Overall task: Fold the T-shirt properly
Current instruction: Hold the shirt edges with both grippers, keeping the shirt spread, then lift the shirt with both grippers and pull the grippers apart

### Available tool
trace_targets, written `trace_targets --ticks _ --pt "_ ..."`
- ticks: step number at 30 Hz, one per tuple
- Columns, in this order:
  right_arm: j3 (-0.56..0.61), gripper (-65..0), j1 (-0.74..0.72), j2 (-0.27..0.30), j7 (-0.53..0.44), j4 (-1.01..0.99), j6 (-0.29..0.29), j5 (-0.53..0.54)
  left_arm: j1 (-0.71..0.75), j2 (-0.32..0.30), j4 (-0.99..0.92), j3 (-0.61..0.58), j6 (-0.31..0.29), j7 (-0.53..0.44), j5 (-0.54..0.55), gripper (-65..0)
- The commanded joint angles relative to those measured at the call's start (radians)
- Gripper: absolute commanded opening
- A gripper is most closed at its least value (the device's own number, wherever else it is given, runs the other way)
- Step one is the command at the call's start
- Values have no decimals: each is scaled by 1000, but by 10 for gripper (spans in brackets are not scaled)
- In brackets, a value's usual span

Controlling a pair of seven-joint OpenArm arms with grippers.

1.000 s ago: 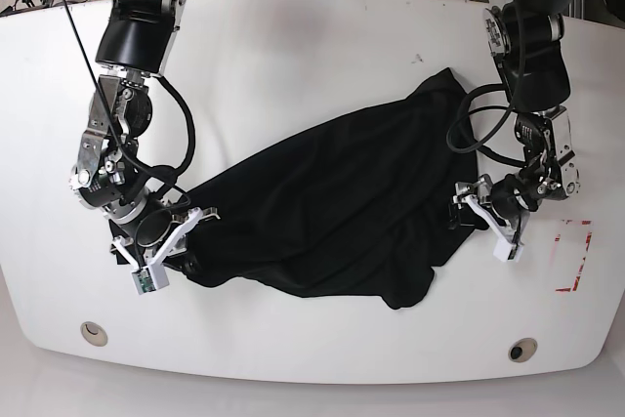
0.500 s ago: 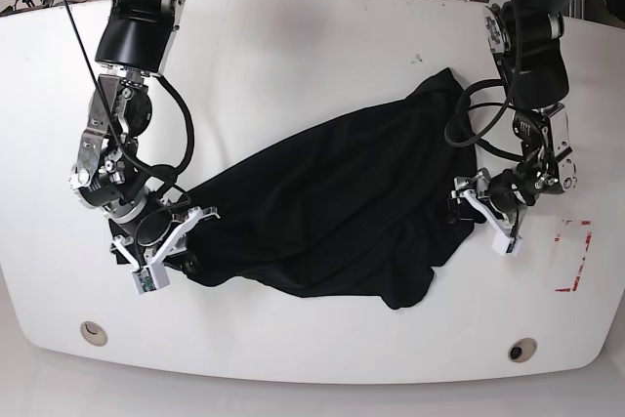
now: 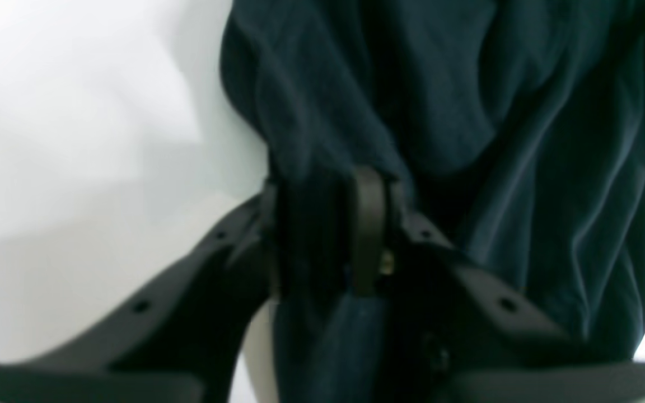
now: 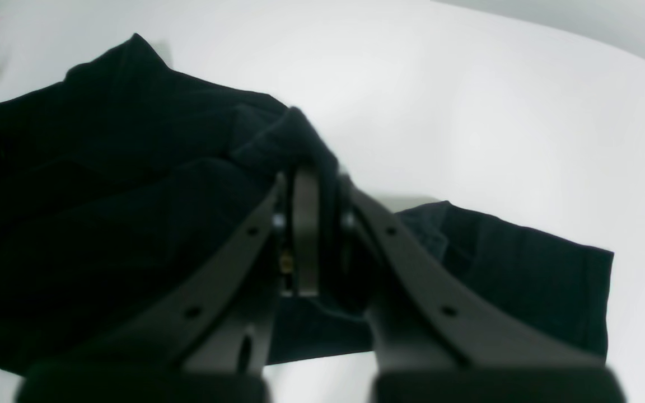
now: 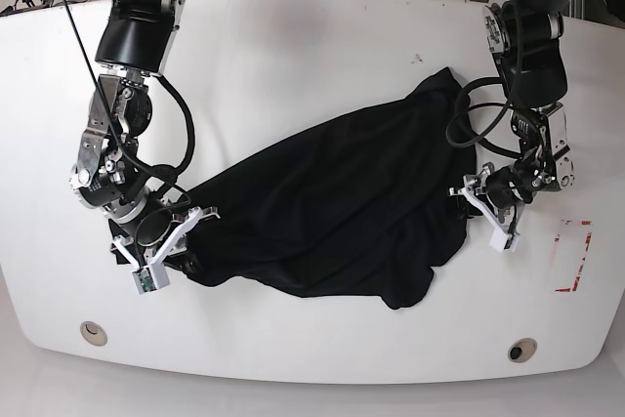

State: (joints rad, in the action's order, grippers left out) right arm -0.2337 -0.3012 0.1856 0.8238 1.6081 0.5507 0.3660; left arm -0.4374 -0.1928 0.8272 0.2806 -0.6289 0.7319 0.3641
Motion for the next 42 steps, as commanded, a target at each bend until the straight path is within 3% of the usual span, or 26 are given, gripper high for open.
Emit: trace_targets --ticks 1,16,30,42 --pt "-2 -641 -29 9 -26 21 1 15 -22 -9 17 -2 1 -4 8 -548" --pt "-4 -642 -32 10 -29 17 0 17 -5 -12 64 -7 5 -31 7 -632" --pt "-10 -644 -72 12 -27 4 8 13 3 -10 119 -4 6 -78 7 -634" --pt "-11 -644 -133 15 -27 -18 11 14 23 -1 273 36 -15 -15 0 -636"
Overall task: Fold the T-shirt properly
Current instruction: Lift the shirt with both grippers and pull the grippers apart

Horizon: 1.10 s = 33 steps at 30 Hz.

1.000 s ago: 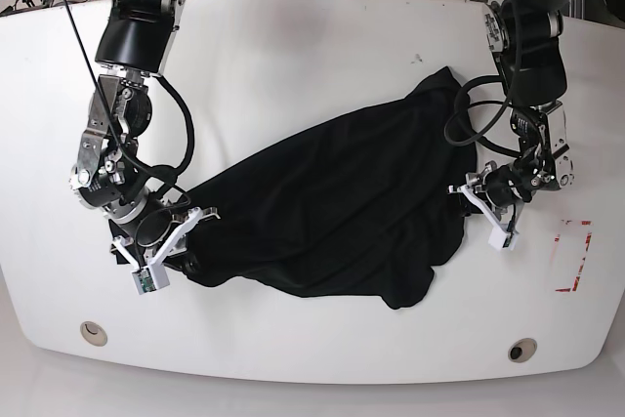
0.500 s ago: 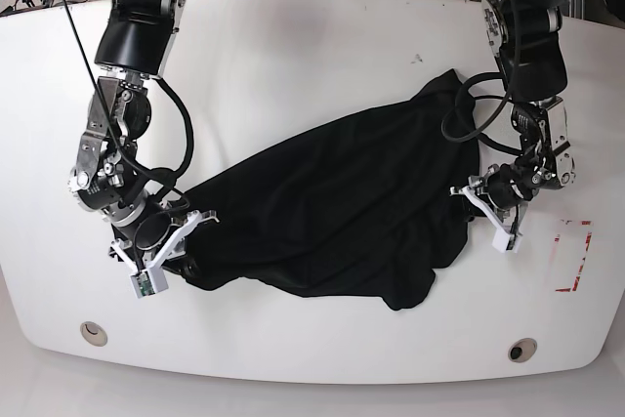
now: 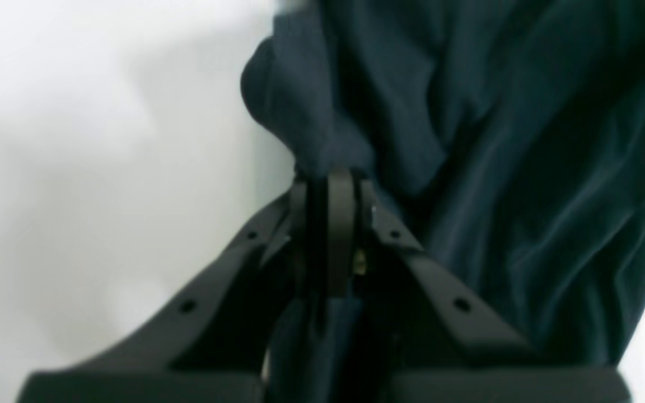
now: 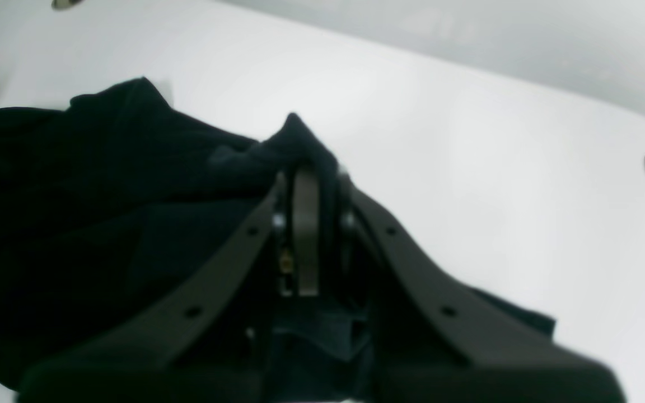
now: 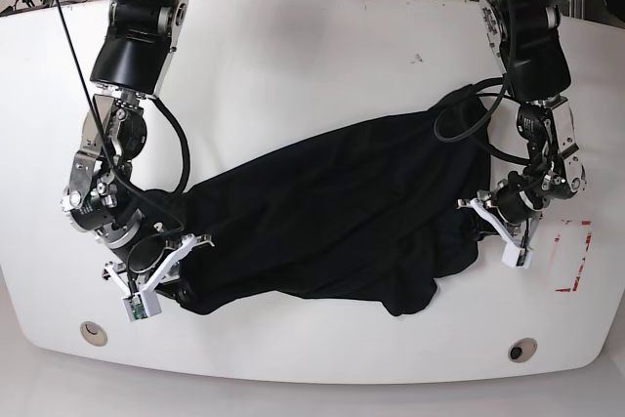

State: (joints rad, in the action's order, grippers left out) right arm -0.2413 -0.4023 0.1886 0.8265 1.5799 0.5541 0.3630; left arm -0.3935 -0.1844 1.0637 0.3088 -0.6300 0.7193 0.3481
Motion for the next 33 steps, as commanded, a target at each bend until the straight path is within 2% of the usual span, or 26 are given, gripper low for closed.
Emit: trace_targets --ticks 1,10,12,22,33 --pt "-2 -644 -32 15 -29 12 6 14 -21 -13 44 11 -16 13 12 -636" --pt "2 -643 -49 23 -33 10 7 11 -33 -23 123 40 -21 75 3 -633" --pt "-1 -641 -74 24 -29 13 3 16 -71 -18 159 95 -27 102 0 -638" --pt "-3 -640 -131 36 -17 20 3 14 -157 -14 263 179 -36 187 -5 -644" --pt "-9 -639 -165 58 45 76 6 15 -213 -16 336 213 -48 270 -9 -645"
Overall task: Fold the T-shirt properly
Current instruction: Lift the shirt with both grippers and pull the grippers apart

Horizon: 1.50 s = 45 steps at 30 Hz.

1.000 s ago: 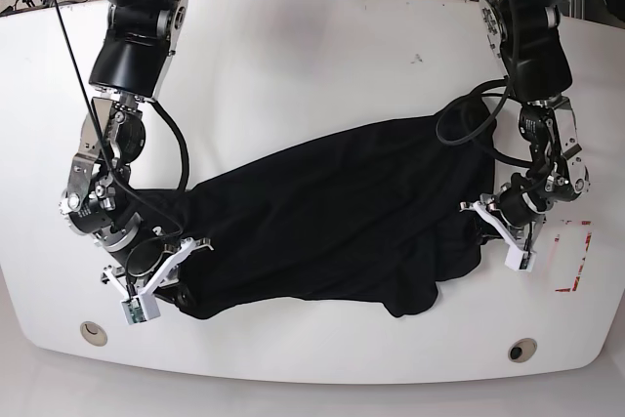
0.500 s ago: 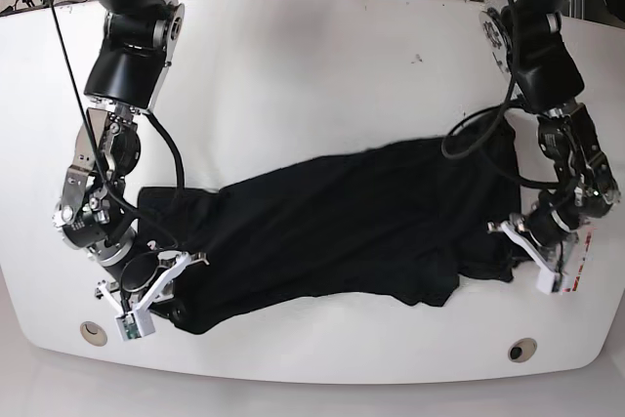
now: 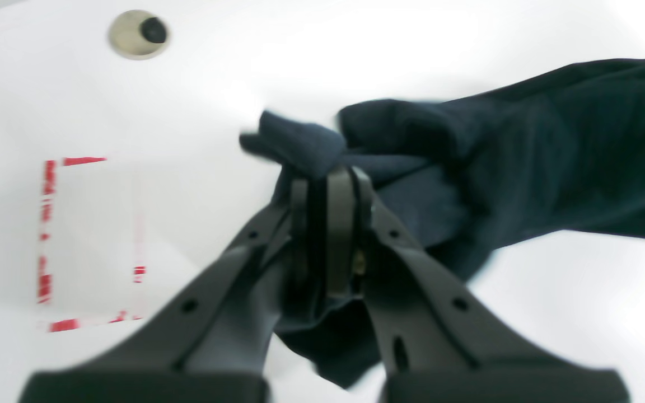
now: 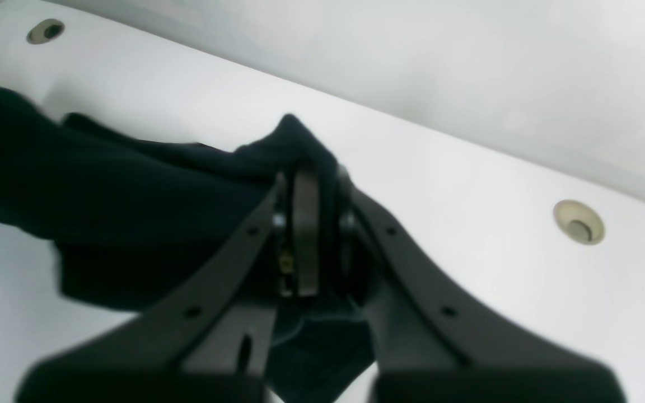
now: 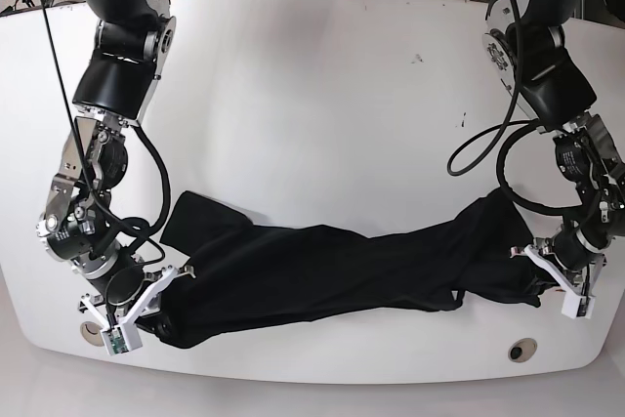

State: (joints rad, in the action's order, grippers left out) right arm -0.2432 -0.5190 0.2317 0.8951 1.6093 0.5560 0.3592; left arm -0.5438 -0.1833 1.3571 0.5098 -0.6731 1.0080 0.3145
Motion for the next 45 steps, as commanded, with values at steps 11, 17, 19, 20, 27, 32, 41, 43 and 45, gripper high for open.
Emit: trace_targets --ticks 11,17,19,20,27,32,41,43,45 --pt "-17 -641 -124 22 3 93 1 17 -197 -21 123 48 -19 95 29 -647" --pt "-17 -641 -162 28 2 88 2 16 -265 -26 151 56 -25 136 30 -646" --pt "-17 -641 -174 30 1 88 2 17 -280 -29 158 55 -25 144 31 -647" --pt "-17 -641 -179 33 -3 90 2 18 -295 -31 169 55 -25 152 30 -647" --pt "-21 -640 -211 45 -12 89 1 21 -352 -37 199 51 -25 179 29 -650" --pt "-18 -641 -231 63 -16 74 6 17 -405 -17 203 56 -25 212 33 -647" --pt "-8 -642 -346 109 -3 1 8 19 -503 -25 212 64 -25 233 32 -650" --pt "-3 -643 -373 118 5 -19 8 18 -529 -29 214 65 -25 236 31 -650" --pt "5 -643 -404 128 12 -41 9 19 -556 -34 212 67 -25 238 30 -650"
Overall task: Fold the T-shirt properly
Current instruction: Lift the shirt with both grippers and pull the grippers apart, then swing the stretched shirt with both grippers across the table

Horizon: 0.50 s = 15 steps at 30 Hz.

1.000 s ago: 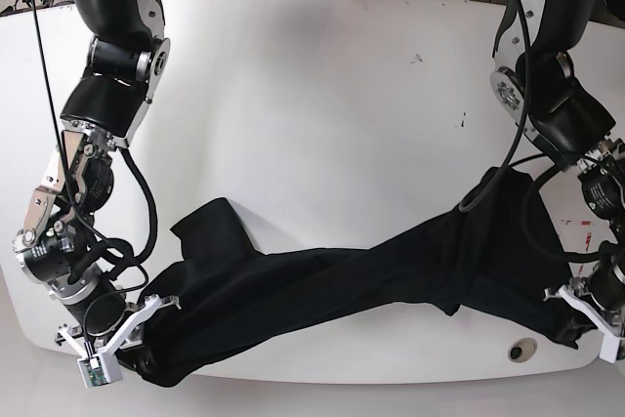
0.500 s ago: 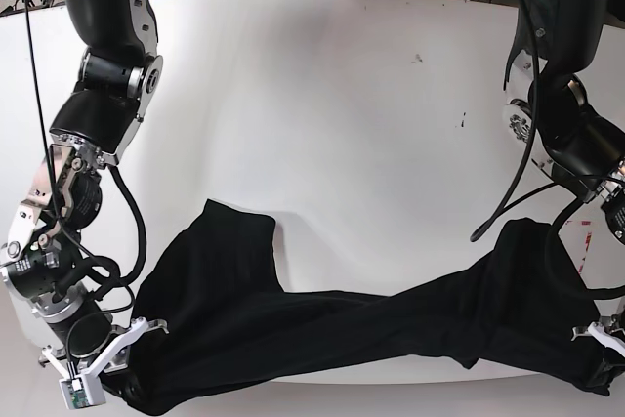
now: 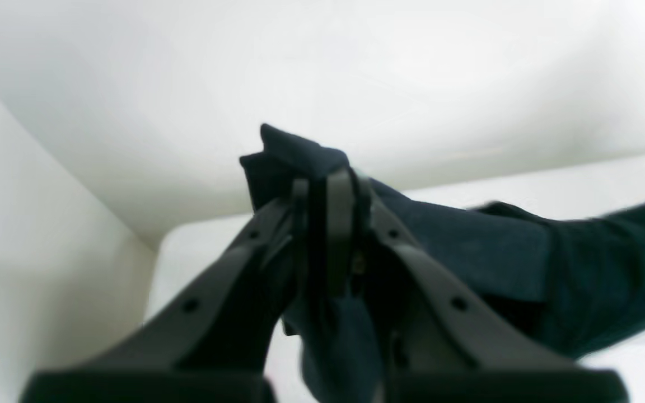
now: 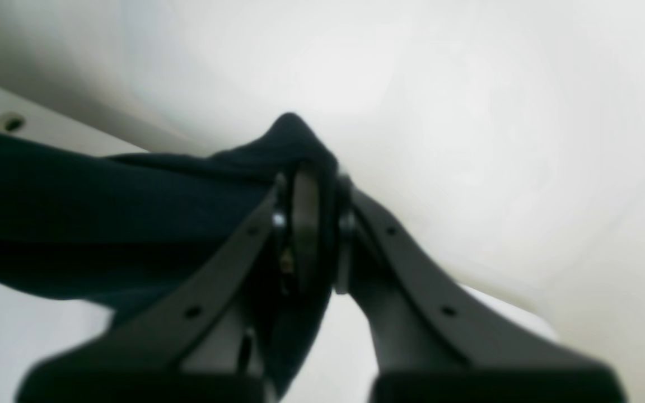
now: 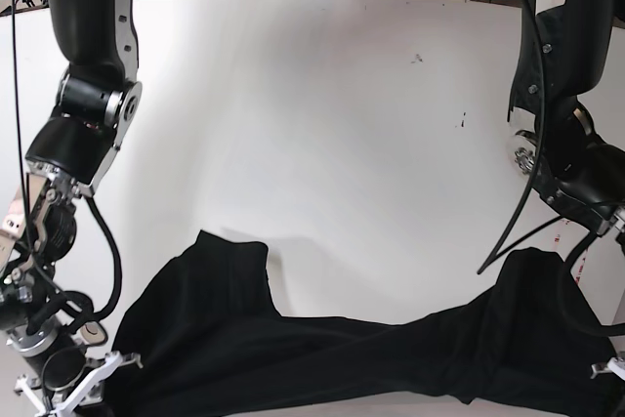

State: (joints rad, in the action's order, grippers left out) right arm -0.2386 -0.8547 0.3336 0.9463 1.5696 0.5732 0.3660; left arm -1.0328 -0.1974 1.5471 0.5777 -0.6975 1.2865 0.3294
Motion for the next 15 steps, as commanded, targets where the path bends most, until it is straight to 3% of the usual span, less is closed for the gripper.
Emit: trace_targets --ticks 1,15 --pt "6 -643 -82 31 -35 -11 -8 12 -80 -22 22 -1 -1 -40 15 -650" --pt "129 -645 -252 77 35 -112 -5 13 -207 -53 12 -9 -1 -31 19 -646"
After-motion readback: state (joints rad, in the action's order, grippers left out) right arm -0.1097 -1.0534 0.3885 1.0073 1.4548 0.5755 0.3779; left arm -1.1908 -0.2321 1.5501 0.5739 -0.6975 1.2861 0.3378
